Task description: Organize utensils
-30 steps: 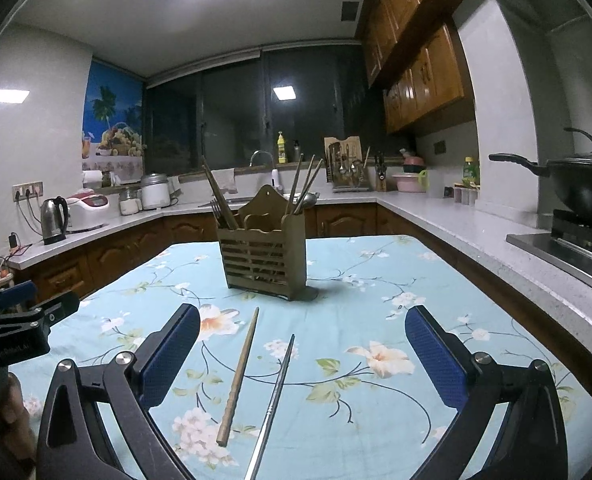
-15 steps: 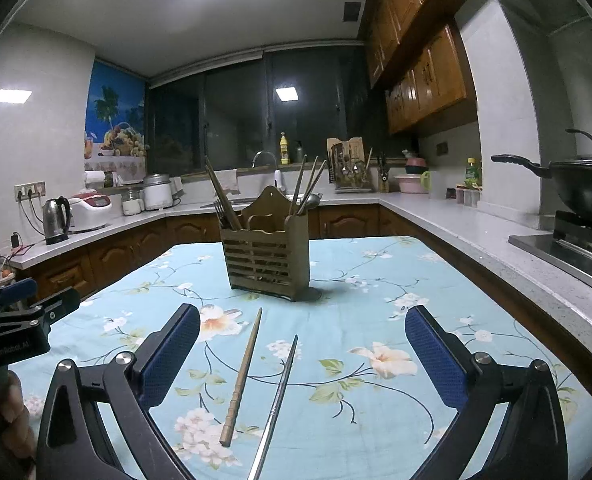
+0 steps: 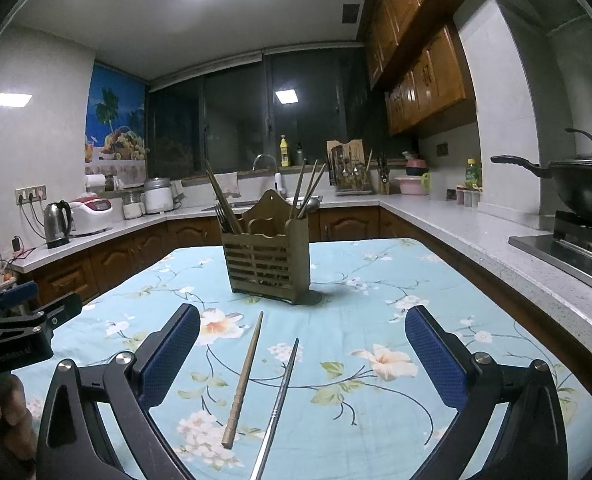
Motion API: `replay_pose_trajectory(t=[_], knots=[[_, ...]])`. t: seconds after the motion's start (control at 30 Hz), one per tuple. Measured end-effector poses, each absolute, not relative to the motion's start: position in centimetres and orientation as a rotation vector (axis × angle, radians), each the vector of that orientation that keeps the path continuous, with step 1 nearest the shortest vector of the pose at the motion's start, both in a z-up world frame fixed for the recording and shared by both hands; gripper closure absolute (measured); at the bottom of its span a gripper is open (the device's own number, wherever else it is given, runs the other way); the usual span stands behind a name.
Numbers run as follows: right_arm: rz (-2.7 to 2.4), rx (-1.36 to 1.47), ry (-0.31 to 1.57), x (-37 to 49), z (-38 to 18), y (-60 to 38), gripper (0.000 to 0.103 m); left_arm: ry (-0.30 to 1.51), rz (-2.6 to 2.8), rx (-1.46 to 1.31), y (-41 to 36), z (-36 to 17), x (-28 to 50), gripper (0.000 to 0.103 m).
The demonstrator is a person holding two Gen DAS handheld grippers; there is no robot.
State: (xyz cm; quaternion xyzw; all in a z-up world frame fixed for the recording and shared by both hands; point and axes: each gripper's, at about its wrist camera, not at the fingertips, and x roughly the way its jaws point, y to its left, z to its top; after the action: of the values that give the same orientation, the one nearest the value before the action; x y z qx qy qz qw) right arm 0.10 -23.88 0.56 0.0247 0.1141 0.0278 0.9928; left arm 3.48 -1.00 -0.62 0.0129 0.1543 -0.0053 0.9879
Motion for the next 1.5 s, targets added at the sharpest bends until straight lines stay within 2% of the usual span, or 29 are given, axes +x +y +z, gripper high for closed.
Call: replay_pose_trajectory(t=[1.5], knots=[[0.056, 0.063, 0.221, -0.11, 1.53, -23.28, 0.000, 0.300, -0.022, 0.031, -1.25, 0.00, 3.43, 0.000]])
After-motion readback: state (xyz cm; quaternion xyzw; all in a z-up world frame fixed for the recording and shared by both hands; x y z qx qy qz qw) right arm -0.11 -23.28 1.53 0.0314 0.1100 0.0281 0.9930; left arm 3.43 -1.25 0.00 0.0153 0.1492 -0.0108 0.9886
